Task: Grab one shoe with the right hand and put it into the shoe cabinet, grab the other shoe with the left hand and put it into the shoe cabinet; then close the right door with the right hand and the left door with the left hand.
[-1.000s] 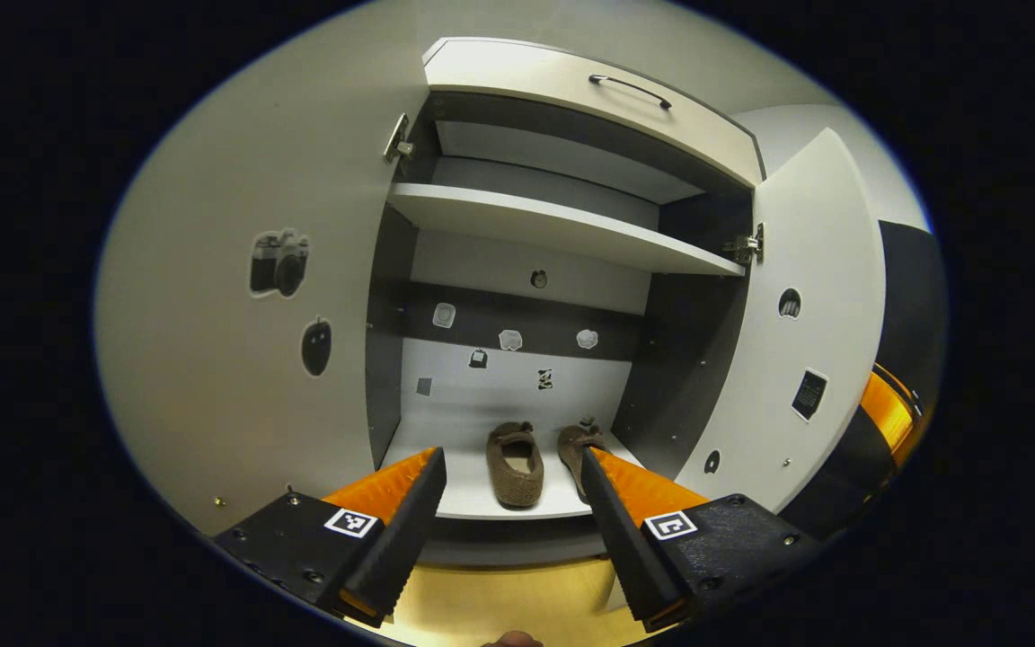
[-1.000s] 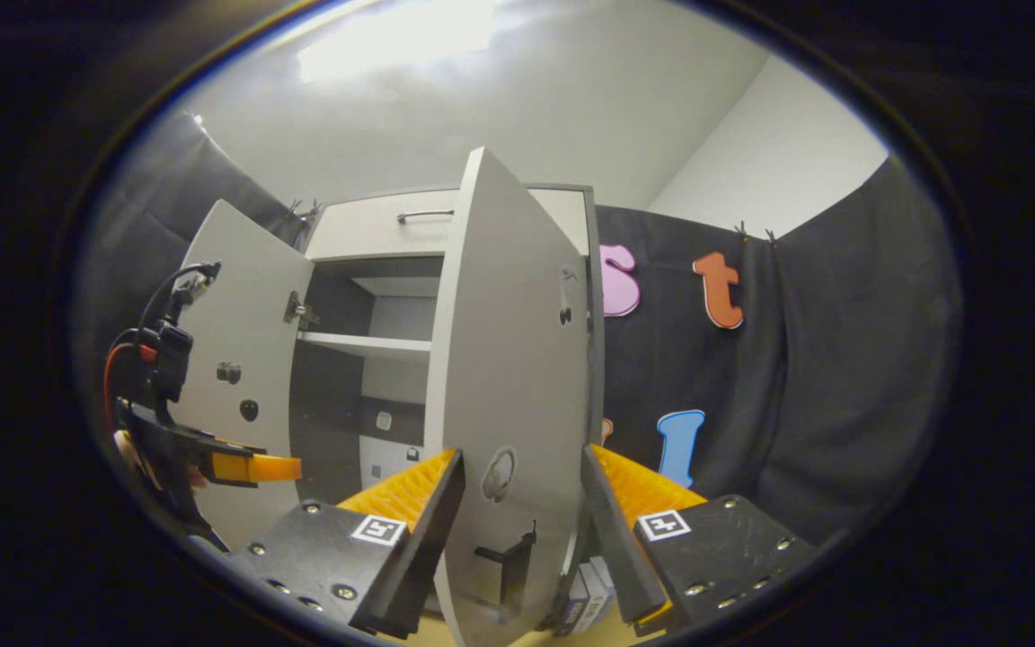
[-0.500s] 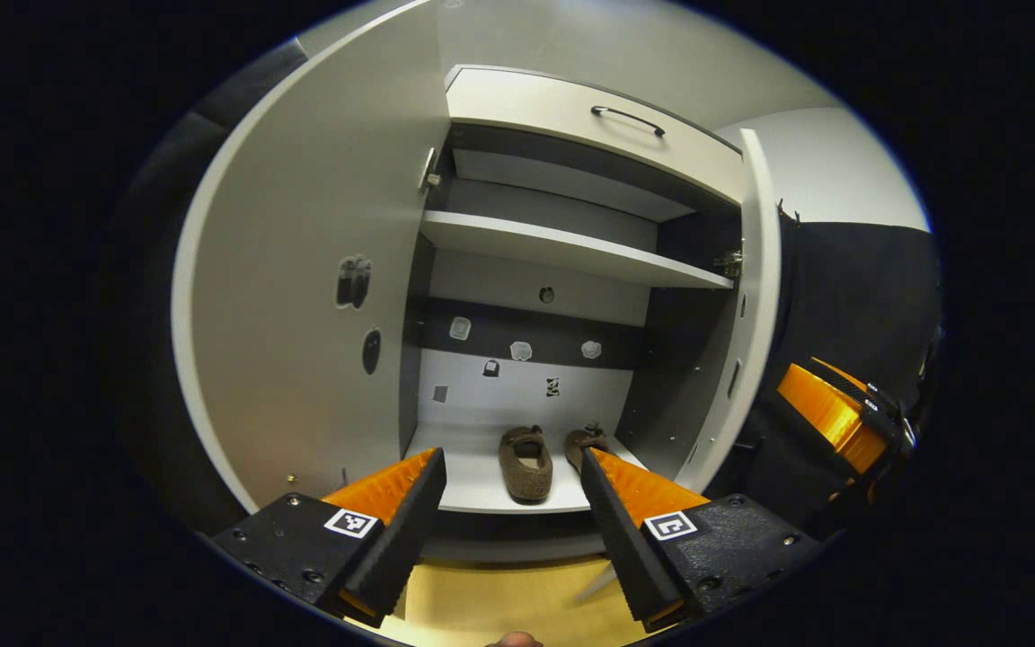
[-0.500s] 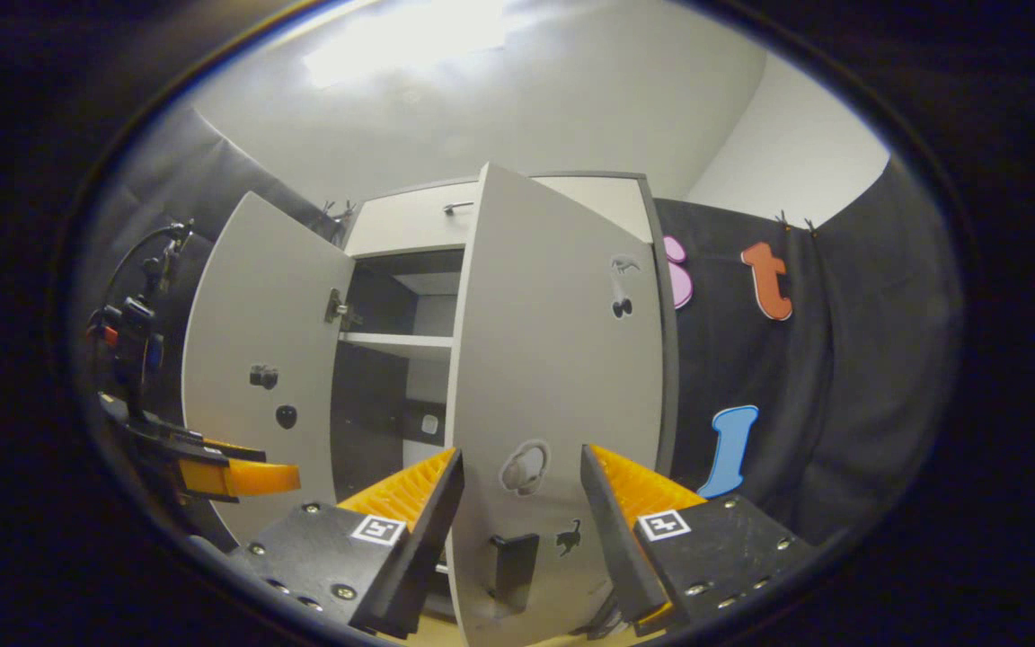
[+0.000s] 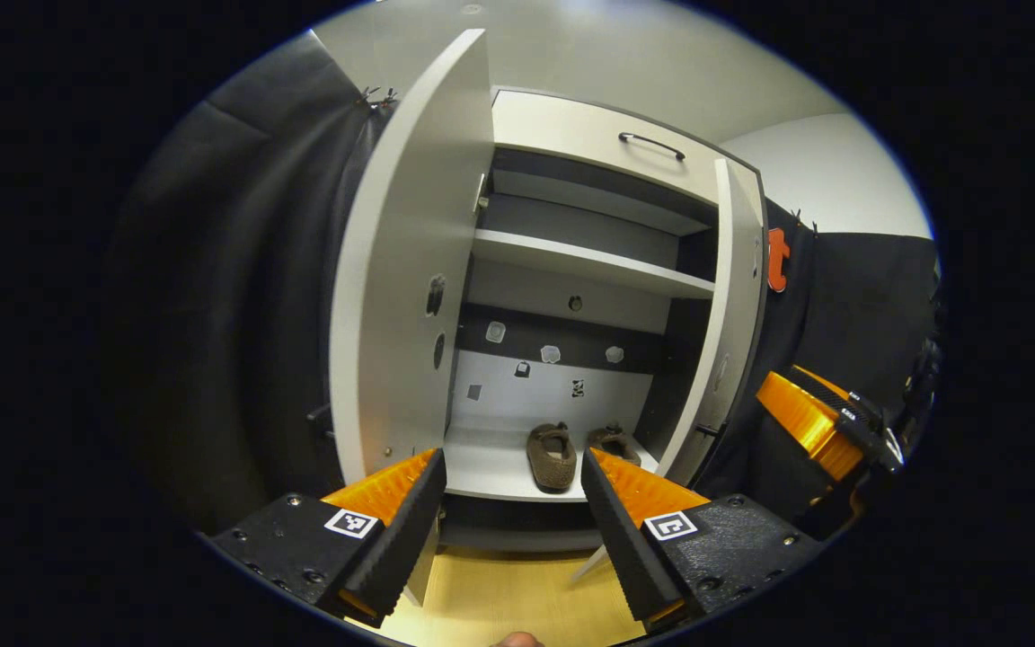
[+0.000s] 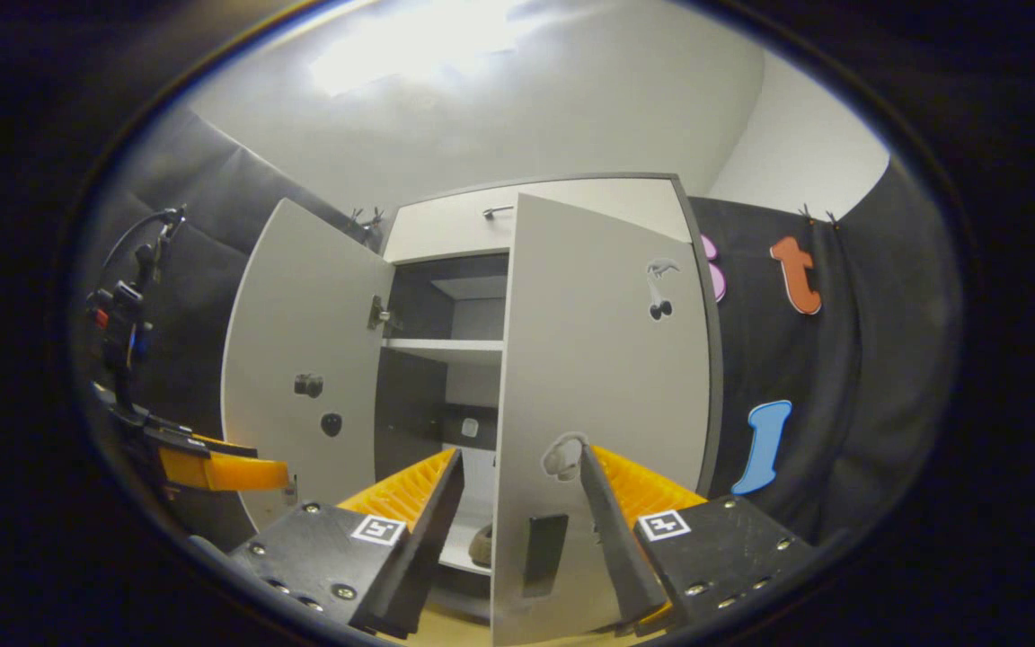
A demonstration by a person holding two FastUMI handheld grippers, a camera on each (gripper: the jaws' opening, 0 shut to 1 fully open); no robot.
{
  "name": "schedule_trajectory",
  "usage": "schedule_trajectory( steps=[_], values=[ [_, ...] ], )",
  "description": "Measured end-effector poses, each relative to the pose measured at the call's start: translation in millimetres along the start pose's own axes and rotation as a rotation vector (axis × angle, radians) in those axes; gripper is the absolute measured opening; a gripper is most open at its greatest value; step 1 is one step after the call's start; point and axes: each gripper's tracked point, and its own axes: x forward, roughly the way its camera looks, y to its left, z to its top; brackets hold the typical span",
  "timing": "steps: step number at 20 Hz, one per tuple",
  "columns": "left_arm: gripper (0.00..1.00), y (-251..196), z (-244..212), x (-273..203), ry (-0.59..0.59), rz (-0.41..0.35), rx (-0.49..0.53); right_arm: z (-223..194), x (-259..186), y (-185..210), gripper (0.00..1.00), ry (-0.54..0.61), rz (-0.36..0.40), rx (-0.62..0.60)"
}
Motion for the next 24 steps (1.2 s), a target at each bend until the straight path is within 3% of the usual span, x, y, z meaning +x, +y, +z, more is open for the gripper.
schedule_trajectory(
  steps=[11,19,24],
  values=[
    [0.92,31.3,14.8,-64.7,-0.052,0.112,0.003,1.4,-10.7,19.0,0.79,0.005,0.046,0.039],
    [0.92,87.7,26.2,-100.1,-0.092,0.295,-0.007,-6.3,-10.9,32.5,0.79,0.022,0.097,0.066],
    [0.92,131.8,31.2,-92.8,-0.112,0.417,-0.022,-11.0,-11.9,22.4,0.79,0.03,0.086,0.081]
  ],
)
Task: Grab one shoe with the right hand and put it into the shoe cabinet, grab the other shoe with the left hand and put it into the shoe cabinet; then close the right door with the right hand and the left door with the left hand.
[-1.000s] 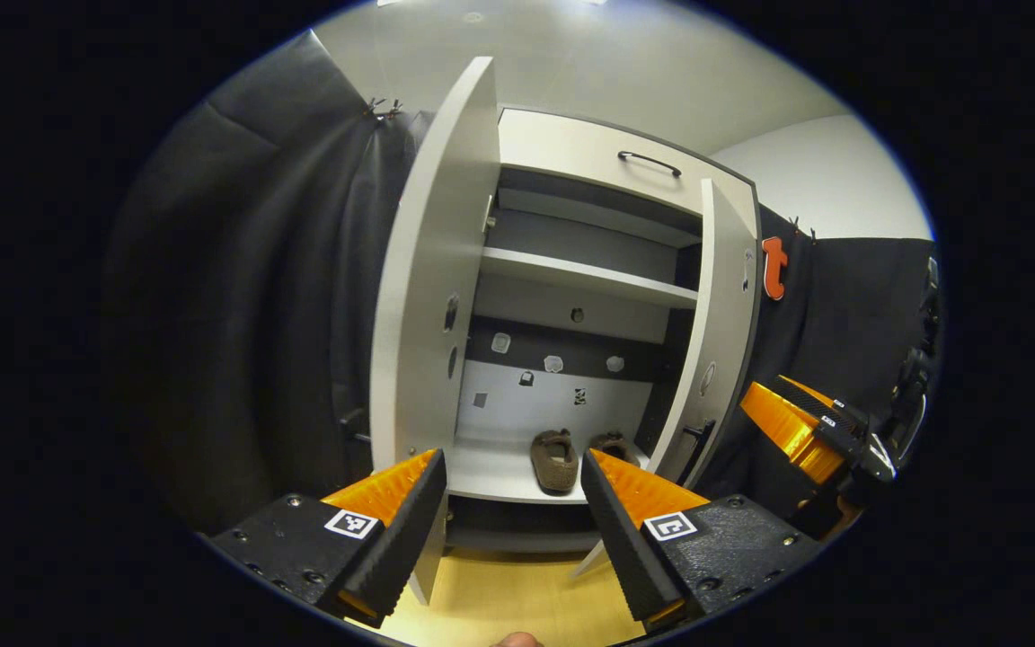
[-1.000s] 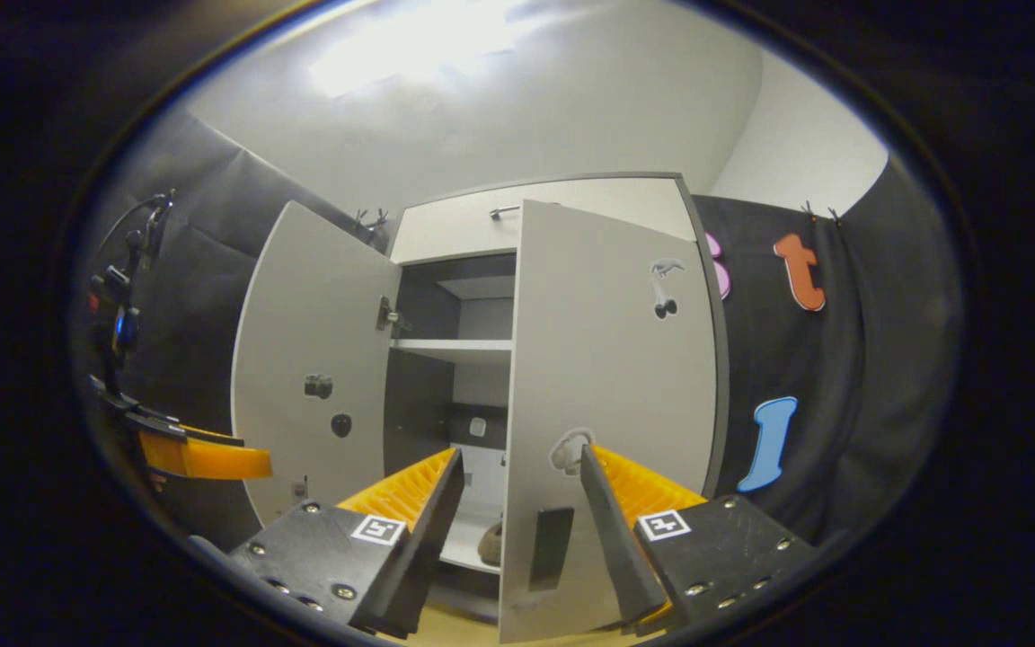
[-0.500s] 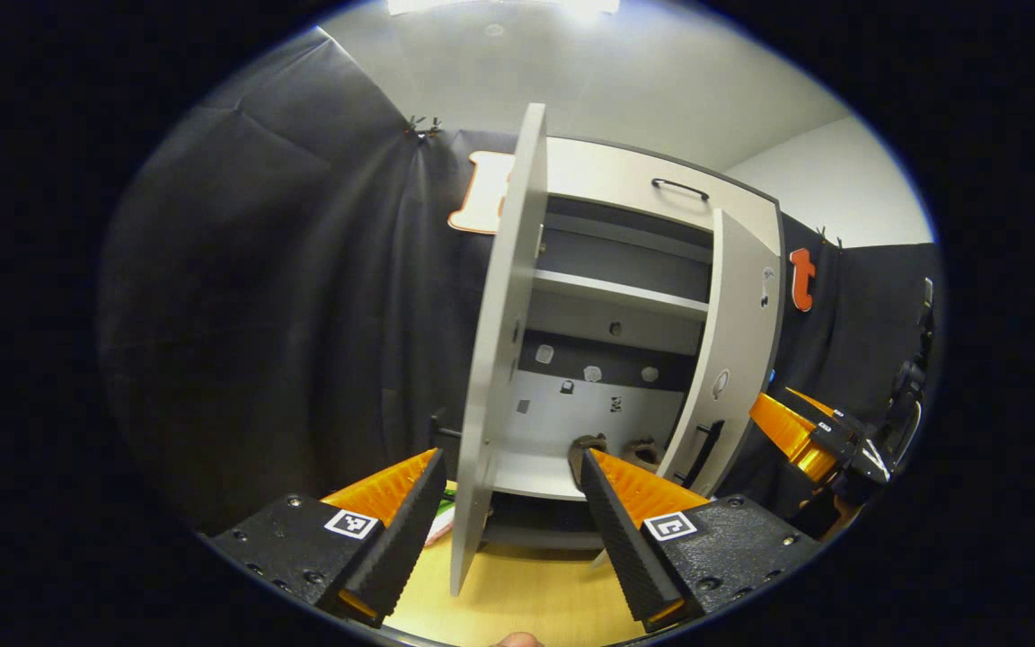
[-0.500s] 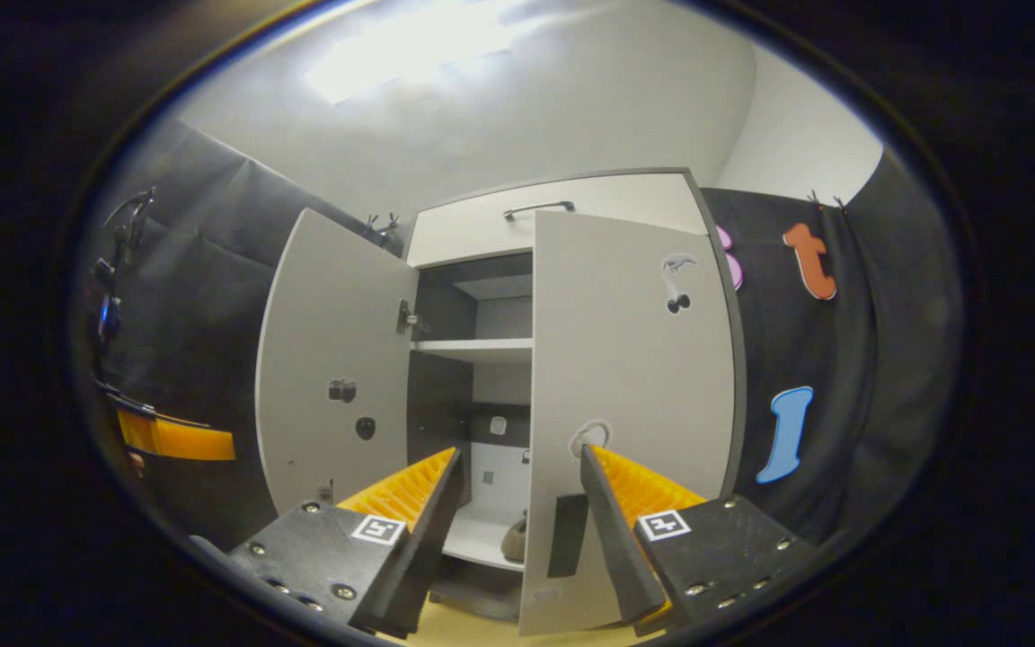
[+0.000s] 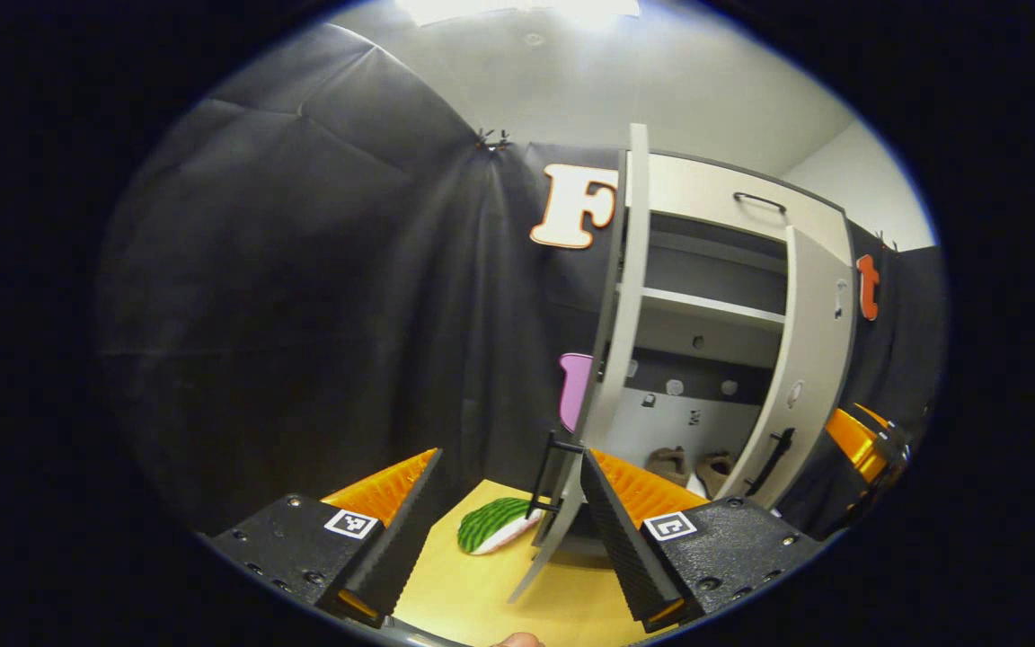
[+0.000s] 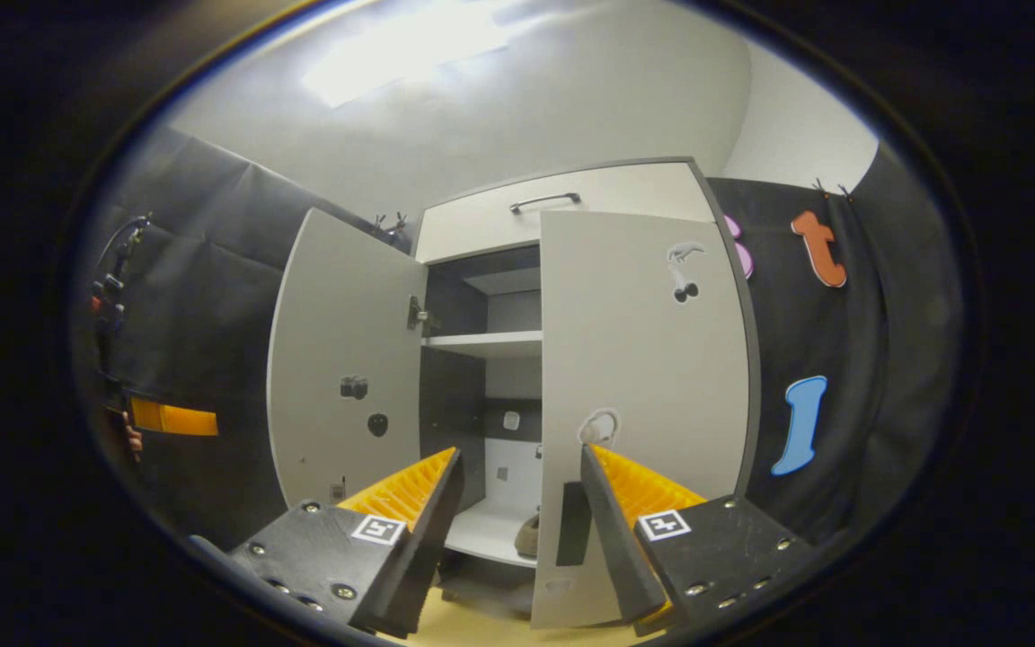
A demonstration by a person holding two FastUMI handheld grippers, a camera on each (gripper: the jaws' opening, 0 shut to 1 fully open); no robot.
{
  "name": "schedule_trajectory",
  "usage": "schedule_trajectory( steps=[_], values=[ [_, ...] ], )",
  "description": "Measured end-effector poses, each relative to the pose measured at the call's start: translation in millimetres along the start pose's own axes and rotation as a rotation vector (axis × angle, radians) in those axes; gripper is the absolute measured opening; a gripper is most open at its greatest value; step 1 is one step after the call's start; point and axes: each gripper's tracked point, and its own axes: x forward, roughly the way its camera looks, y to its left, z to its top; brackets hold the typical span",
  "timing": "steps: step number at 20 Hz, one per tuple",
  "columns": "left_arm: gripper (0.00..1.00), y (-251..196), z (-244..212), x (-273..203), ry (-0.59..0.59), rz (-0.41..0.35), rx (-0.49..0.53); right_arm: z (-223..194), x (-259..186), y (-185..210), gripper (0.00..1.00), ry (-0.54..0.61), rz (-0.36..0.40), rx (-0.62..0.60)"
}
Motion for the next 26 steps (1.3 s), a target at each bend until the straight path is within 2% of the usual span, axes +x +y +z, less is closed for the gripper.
schedule_trajectory(
  steps=[4,7,11,12,13,16,21,26],
  values=[
    [0.92,16.4,-8.4,25.3,0.012,0.061,-0.019,-5.3,-1.3,-18.5,0.79,0.014,-0.031,0.001],
    [0.92,16.3,-17.8,47.3,0.023,0.069,-0.031,-7.0,-3.2,-34.7,0.79,0.016,-0.069,-0.001],
    [0.92,1.6,-35.4,58.4,0.062,0.025,-0.061,-6.5,-3.8,-54.3,0.79,0.013,-0.118,0.001],
    [0.87,-2.7,-38.5,60.4,0.069,0.016,-0.069,-7.1,-4.0,-57.0,0.79,0.016,-0.124,0.002],
    [0.92,-5.6,-41.2,63.7,0.077,0.009,-0.075,-8.4,-3.8,-59.8,0.79,0.019,-0.13,0.003],
    [0.92,-5.6,-48.2,70.7,0.091,0.03,-0.073,-9.4,-3.9,-66.3,0.79,0.022,-0.146,-0.003],
    [0.92,-9.4,-52.6,72.2,0.098,0.0,-0.126,-12.4,1.3,-68.5,0.79,0.026,-0.148,0.01],
    [0.91,-10.1,-54.5,72.9,0.085,-0.018,-0.115,-19.5,6.6,-62.1,0.79,0.036,-0.134,0.026]
  ],
)
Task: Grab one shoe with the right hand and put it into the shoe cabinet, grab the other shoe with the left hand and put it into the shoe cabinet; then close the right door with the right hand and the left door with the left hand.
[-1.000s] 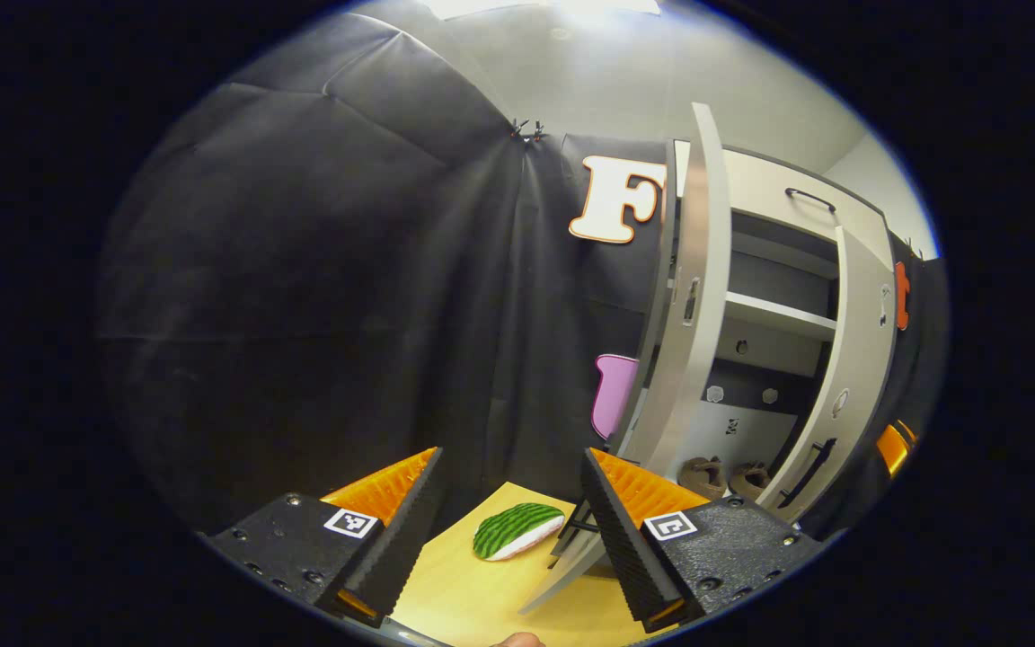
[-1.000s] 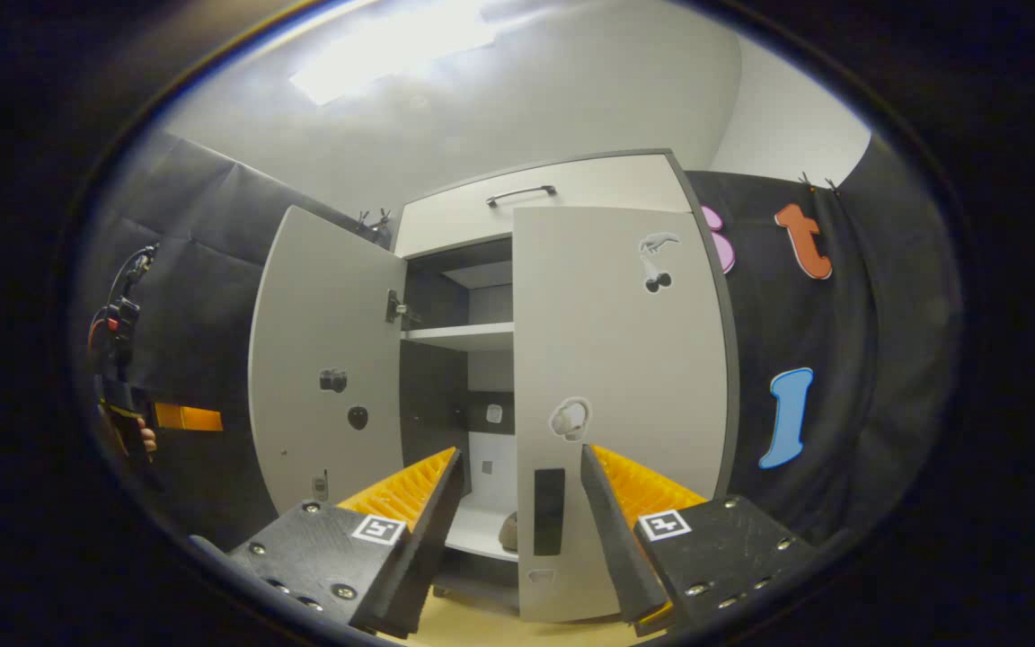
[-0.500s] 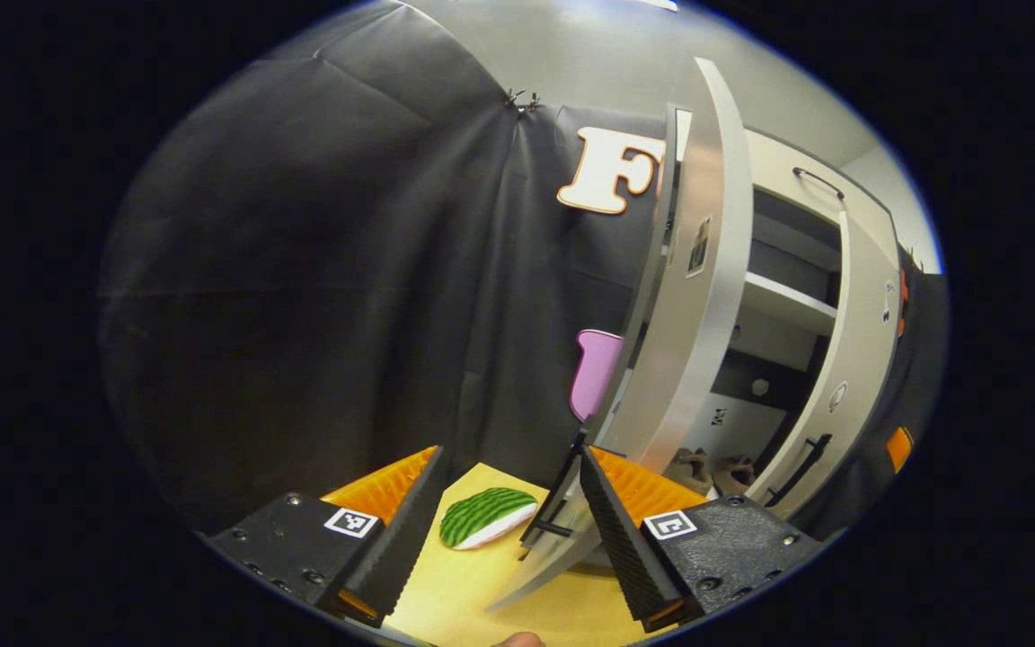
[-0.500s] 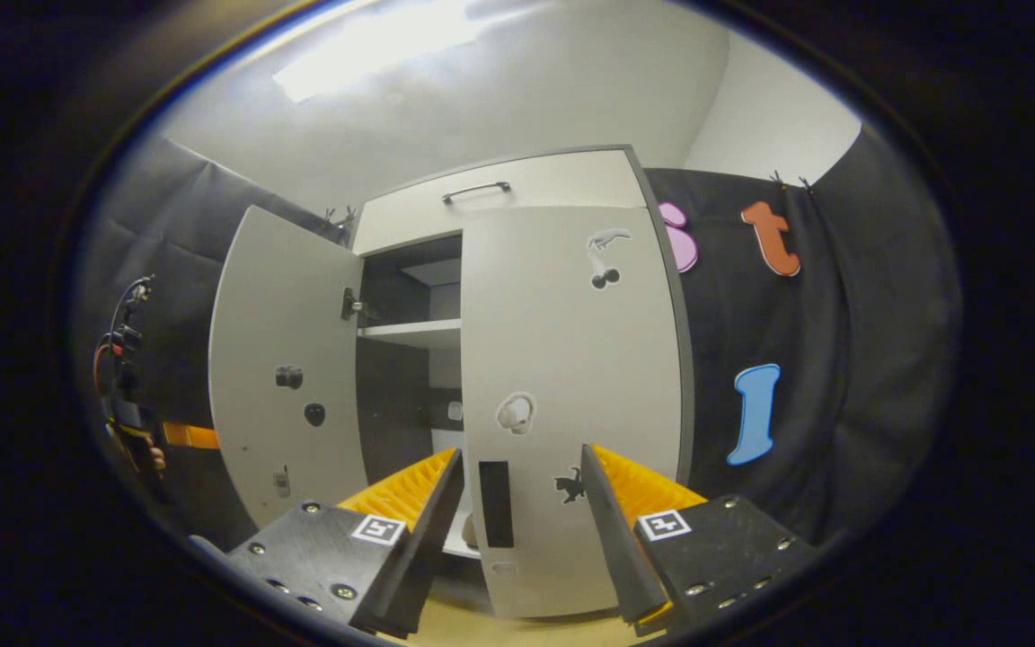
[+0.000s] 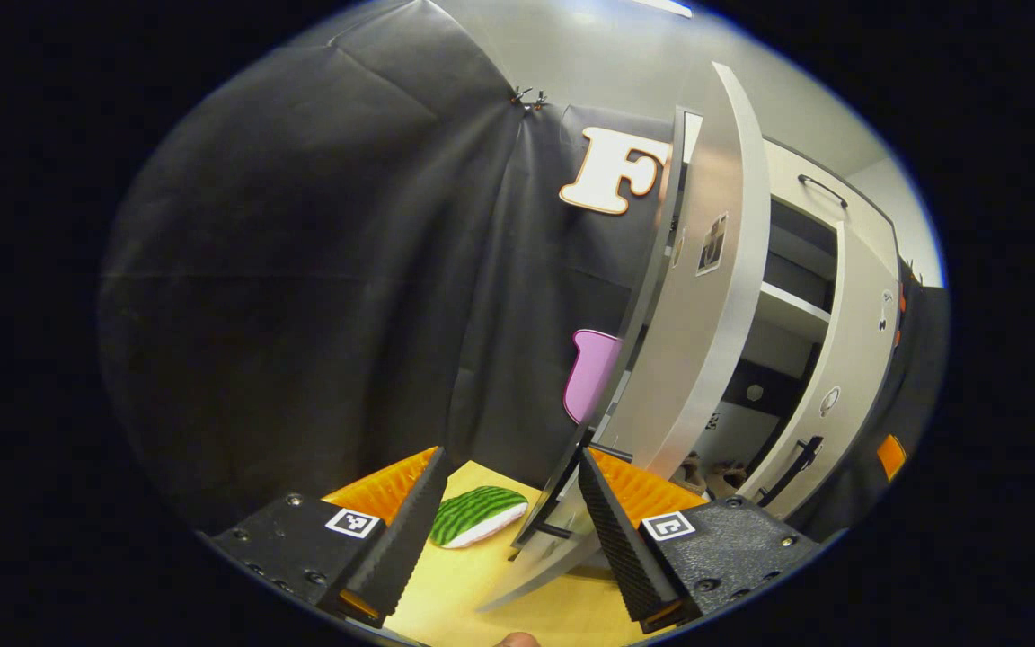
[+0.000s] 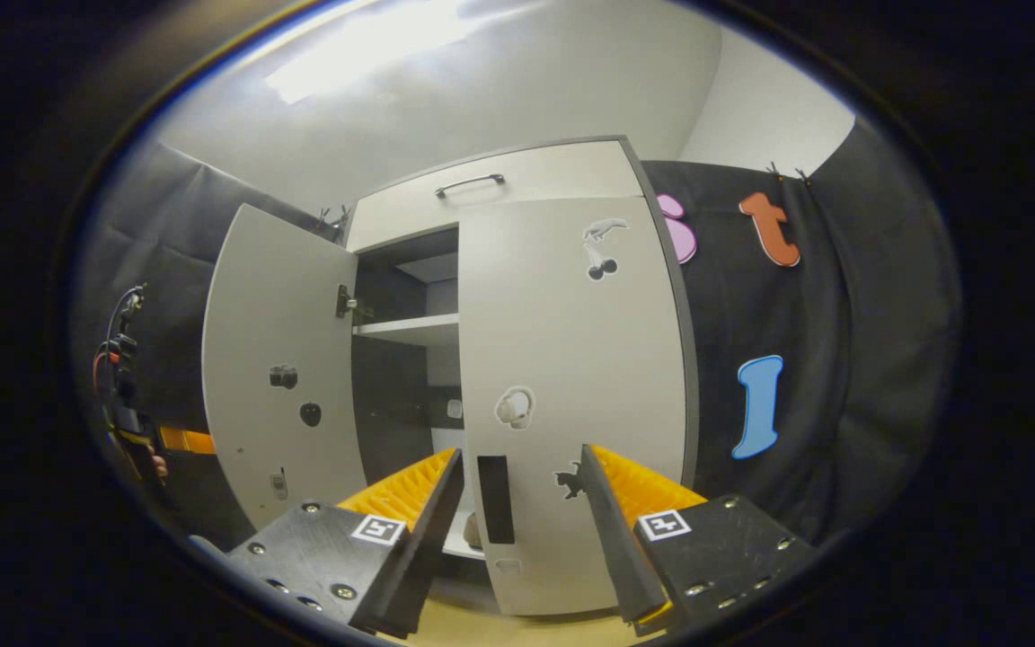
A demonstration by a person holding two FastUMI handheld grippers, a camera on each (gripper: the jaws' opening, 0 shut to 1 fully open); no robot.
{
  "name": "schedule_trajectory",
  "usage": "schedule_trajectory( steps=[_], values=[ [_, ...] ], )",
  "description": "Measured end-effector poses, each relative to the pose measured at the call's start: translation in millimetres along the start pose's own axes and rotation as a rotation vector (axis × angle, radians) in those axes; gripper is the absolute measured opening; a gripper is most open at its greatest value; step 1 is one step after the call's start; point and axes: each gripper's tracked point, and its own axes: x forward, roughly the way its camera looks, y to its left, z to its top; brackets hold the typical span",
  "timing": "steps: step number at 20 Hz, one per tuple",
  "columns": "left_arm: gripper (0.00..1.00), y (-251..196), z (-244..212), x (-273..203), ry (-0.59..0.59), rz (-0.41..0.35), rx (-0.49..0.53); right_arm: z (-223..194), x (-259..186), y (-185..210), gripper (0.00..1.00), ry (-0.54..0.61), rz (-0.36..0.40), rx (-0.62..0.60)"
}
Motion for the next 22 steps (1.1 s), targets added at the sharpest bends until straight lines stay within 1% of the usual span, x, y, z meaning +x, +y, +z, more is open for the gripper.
schedule_trajectory(
  steps=[5,9,10,11,13,14,17,18,19,22],
  values=[
    [0.91,-1.7,0.8,0.3,0.003,-0.024,-0.019,0.0,3.6,6.2,0.79,-0.002,0.002,0.003],
    [0.9,-6.3,0.3,2.4,0.025,-0.056,0.017,-3.0,5.8,7.6,0.79,0.003,0.0,0.018],
    [0.83,-9.6,0.4,3.2,0.026,-0.07,0.03,-3.9,6.3,8.8,0.79,0.004,0.002,0.023],
    [0.8,-13.5,0.4,5.5,0.027,-0.092,0.045,-4.5,6.8,10.7,0.79,0.005,0.004,0.027],
    [0.79,-34.9,-2.8,7.7,0.035,-0.151,0.062,-6.1,8.0,13.6,0.79,0.009,0.012,0.028],
    [0.85,-51.1,-8.4,5.1,0.045,-0.183,0.058,-6.5,8.5,14.0,0.79,0.009,0.014,0.027],
    [0.85,-79.6,-19.0,-1.0,0.053,-0.254,0.047,-5.8,5.9,12.5,0.79,0.007,0.011,0.025],
    [0.85,-87.2,-21.2,-0.7,0.061,-0.27,0.052,-4.8,4.2,10.3,0.76,0.005,0.007,0.028],
    [0.84,-94.9,-23.7,0.3,0.063,-0.287,0.052,-4.4,4.0,7.6,0.79,0.005,0.003,0.03],
    [0.85,-119.9,-31.8,2.0,0.085,-0.35,0.04,-1.4,0.0,-4.2,0.79,0.003,-0.022,0.03]
  ],
)
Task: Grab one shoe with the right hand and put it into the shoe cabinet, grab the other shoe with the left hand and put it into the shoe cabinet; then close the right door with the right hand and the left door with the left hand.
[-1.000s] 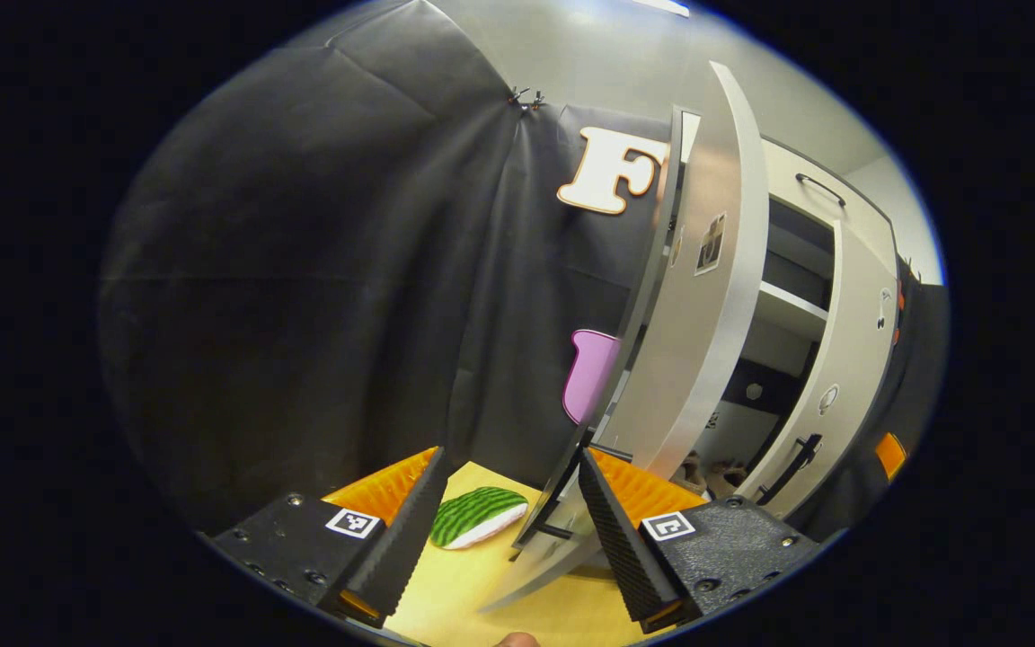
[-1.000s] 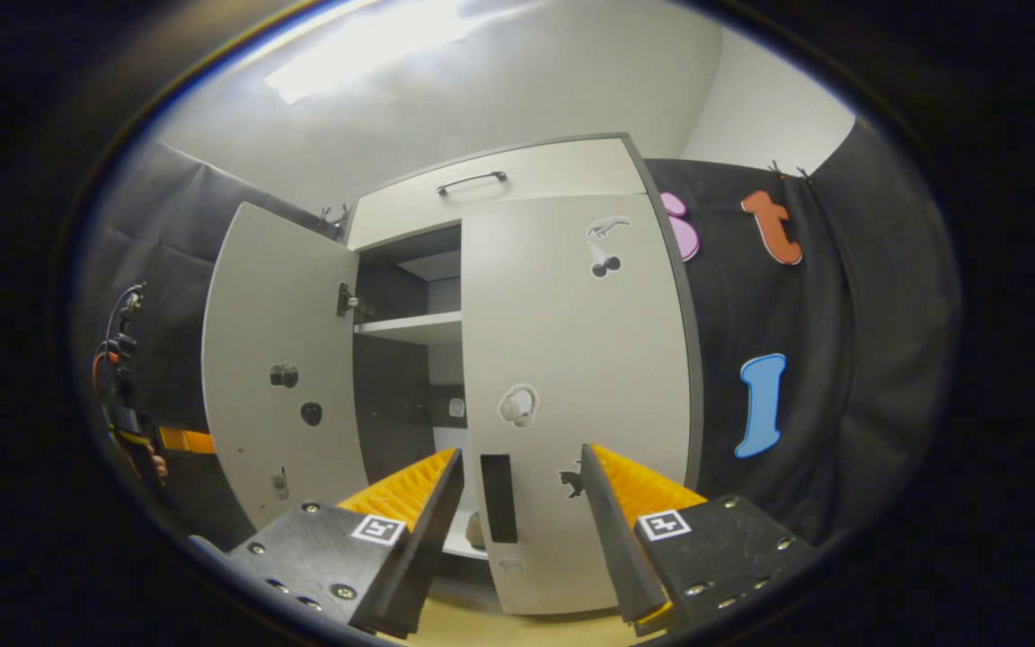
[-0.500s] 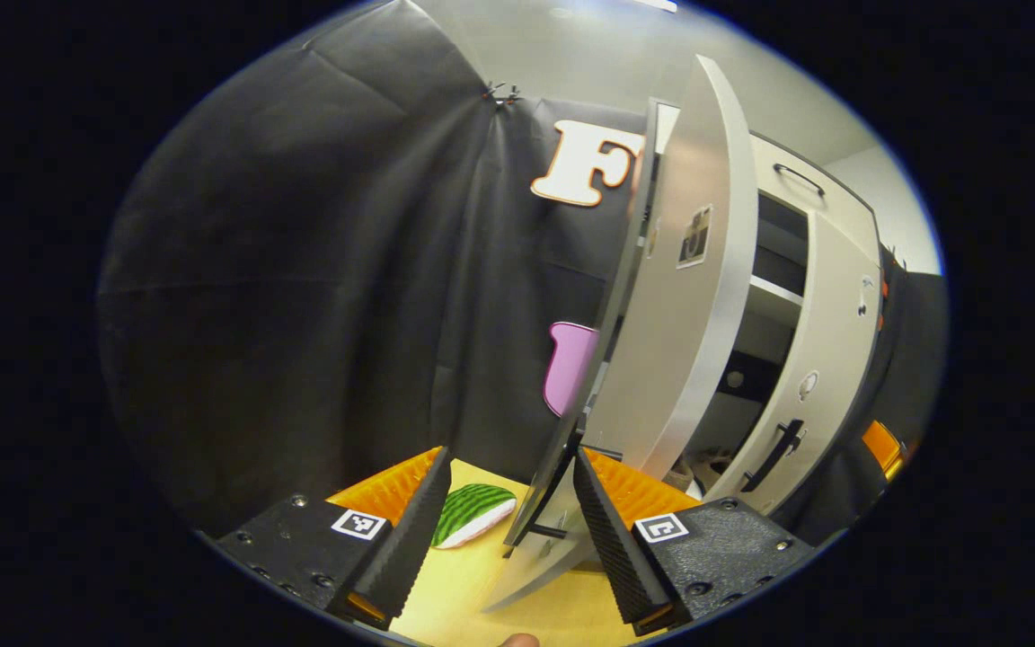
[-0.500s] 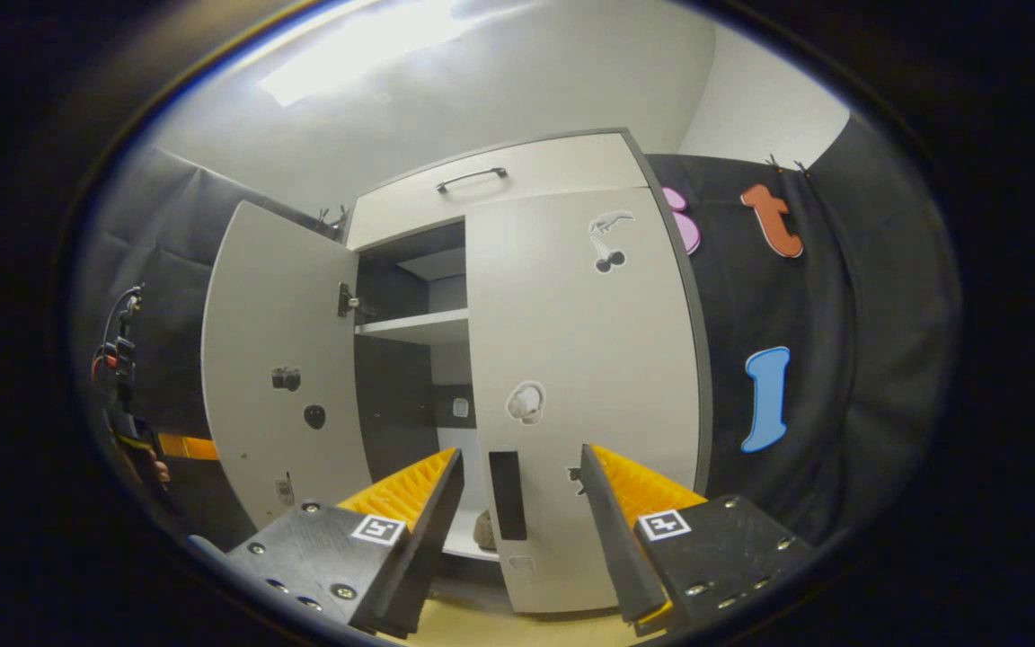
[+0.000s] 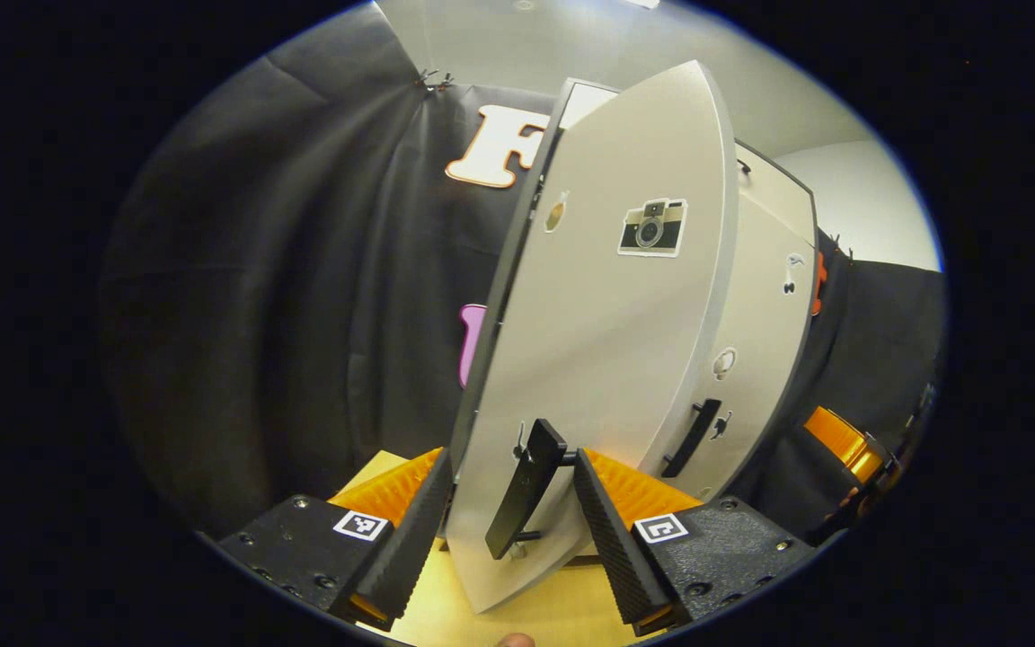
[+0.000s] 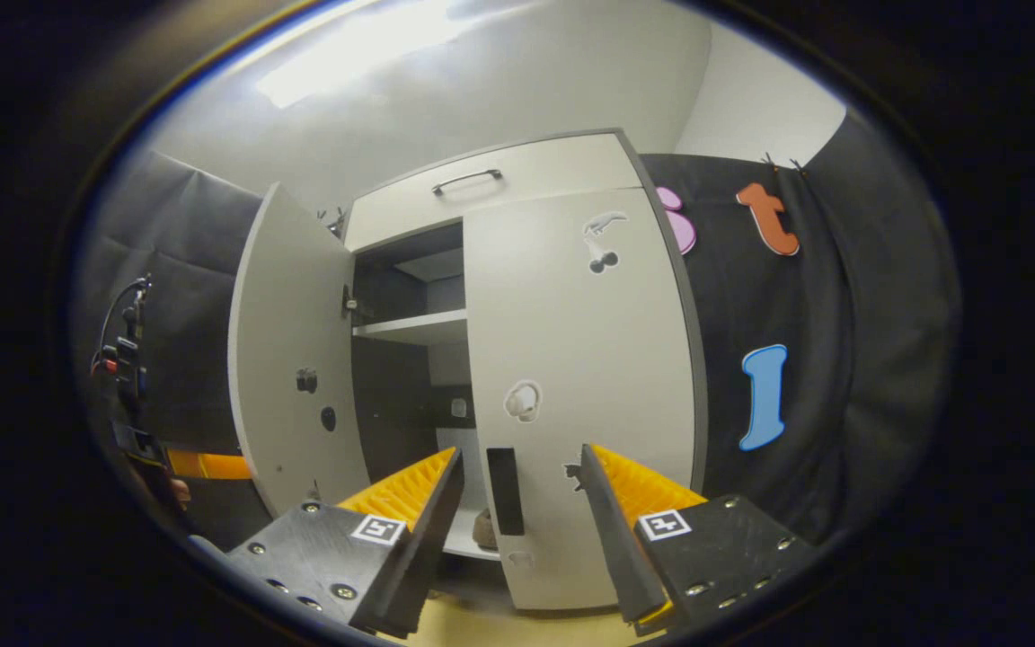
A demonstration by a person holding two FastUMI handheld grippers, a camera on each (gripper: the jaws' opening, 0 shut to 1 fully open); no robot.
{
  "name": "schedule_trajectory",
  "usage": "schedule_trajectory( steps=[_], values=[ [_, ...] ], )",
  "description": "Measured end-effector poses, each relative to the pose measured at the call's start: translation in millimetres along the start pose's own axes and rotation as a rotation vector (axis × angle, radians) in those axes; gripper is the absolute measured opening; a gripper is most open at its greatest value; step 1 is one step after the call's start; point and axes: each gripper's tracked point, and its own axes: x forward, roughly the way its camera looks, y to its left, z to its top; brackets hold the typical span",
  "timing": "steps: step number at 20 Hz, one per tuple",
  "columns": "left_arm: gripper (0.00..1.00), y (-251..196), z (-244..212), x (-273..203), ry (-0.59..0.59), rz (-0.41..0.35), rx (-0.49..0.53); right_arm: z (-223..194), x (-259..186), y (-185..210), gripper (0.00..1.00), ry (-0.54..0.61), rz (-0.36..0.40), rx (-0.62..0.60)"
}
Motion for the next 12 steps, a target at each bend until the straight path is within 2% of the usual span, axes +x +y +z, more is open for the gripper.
schedule_trajectory(
  steps=[3,4,5,7,8,12],
  values=[
    [0.85,-22.0,-6.2,13.1,0.009,-0.052,-0.004,2.2,-5.9,-12.0,0.76,-0.004,-0.026,-0.005],
    [0.8,-29.8,-8.6,17.8,0.017,-0.069,0.003,2.8,-7.8,-16.0,0.76,-0.004,-0.036,-0.008],
    [0.85,-33.5,-12.3,23.6,0.025,-0.083,0.012,3.4,-8.5,-20.3,0.76,-0.004,-0.045,-0.009],
    [0.87,-44.6,-17.7,35.4,0.046,-0.101,0.03,3.4,-11.7,-28.0,0.8,-0.002,-0.063,-0.012],
    [0.87,-49.7,-20.6,39.3,0.052,-0.109,0.04,3.2,-13.2,-31.7,0.76,0.0,-0.07,-0.014],
    [0.89,-73.4,-28.4,50.5,0.067,-0.161,0.05,1.7,-17.3,-43.8,0.76,0.006,-0.096,-0.013]
  ],
)
